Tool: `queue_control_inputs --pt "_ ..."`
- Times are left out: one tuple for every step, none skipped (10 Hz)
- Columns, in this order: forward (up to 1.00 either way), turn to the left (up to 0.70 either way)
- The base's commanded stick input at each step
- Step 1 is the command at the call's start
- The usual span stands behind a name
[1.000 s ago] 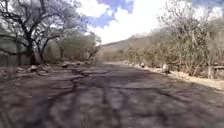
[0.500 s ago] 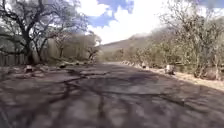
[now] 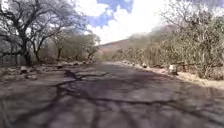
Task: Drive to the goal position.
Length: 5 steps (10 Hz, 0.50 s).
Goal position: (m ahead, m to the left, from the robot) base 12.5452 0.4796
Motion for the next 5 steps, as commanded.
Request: queue_control_inputs --pt "0.7 0.0" --pt "0.7 0.0" --pt "0.7 0.0" --pt "0.7 0.0" --pt "0.7 0.0"
